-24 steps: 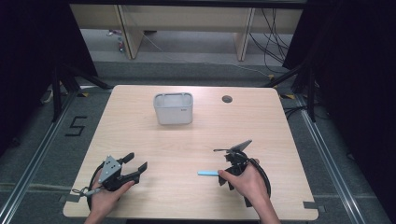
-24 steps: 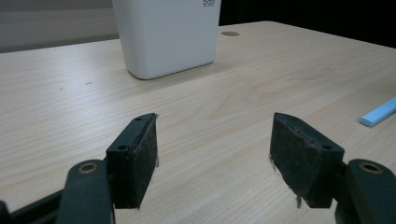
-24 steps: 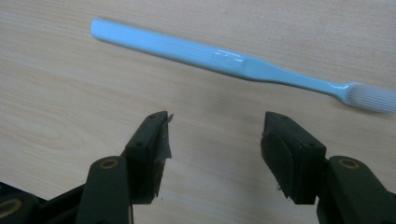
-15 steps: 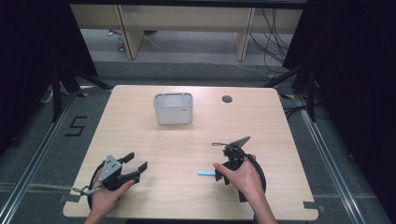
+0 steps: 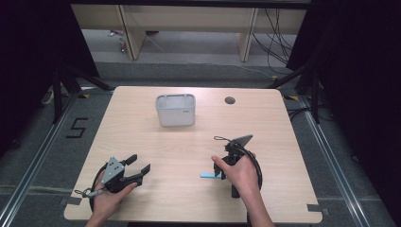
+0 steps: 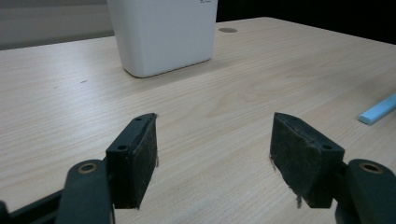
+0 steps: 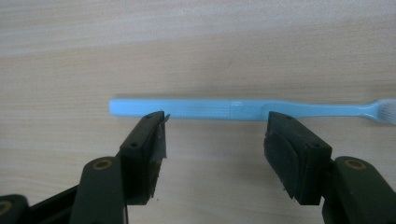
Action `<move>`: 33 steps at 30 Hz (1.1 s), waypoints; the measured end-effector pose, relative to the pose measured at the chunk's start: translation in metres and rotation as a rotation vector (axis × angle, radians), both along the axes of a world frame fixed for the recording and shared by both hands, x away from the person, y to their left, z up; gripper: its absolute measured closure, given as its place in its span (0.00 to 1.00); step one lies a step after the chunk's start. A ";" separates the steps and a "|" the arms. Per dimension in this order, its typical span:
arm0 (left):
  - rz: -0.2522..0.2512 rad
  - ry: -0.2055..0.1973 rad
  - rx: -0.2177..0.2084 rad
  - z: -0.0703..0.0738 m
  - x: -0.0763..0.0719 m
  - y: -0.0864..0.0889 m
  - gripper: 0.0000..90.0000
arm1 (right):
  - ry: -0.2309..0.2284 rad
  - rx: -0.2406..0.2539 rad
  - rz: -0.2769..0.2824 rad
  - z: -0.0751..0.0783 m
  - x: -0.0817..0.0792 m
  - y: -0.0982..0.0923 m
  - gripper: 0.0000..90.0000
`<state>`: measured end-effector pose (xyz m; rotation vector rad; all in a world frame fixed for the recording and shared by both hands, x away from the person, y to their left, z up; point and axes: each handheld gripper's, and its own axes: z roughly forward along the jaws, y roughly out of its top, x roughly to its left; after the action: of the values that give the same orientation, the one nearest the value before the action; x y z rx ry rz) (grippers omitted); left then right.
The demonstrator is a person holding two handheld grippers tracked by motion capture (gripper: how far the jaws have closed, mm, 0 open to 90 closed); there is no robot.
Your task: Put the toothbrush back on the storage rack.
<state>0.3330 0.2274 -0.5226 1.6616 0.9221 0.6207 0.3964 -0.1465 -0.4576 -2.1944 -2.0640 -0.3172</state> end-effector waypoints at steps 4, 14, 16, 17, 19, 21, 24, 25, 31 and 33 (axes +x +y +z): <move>-0.006 -0.014 0.006 -0.001 0.001 -0.003 0.35 | 0.091 0.015 -0.129 0.002 0.000 0.003 0.42; -0.041 -0.037 0.030 -0.001 0.001 -0.011 0.35 | 0.109 0.022 -0.243 -0.002 0.002 0.003 0.43; -0.045 -0.038 0.037 -0.001 0.001 -0.011 0.35 | 0.104 0.028 -0.263 -0.001 0.003 0.004 0.43; -0.045 -0.038 0.037 -0.001 0.001 -0.011 0.35 | 0.105 0.025 -0.266 -0.001 0.003 0.004 0.43; -0.047 -0.038 0.035 -0.001 0.000 -0.011 0.35 | 0.118 0.028 -0.304 -0.002 0.005 0.006 0.43; -0.047 -0.038 0.031 -0.001 0.001 -0.011 0.35 | 0.093 0.006 -0.298 -0.004 0.004 0.004 0.44; -0.043 -0.029 0.039 0.000 0.000 -0.011 0.35 | 0.138 0.001 -0.285 -0.004 0.002 0.003 0.44; -0.044 -0.029 0.037 0.000 0.000 -0.011 0.35 | 0.168 0.016 -0.329 -0.006 0.002 0.005 0.44; -0.046 -0.036 0.023 -0.001 0.001 -0.011 0.35 | 0.173 0.005 -0.438 -0.005 0.007 0.003 0.45; -0.048 -0.036 0.024 -0.001 0.001 -0.011 0.35 | 0.176 0.019 -0.521 -0.005 0.013 0.008 0.45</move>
<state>0.3339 0.2166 -0.5231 1.6843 0.8494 0.6292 0.4090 -0.1389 -0.4626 -2.6104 -1.3742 -0.1731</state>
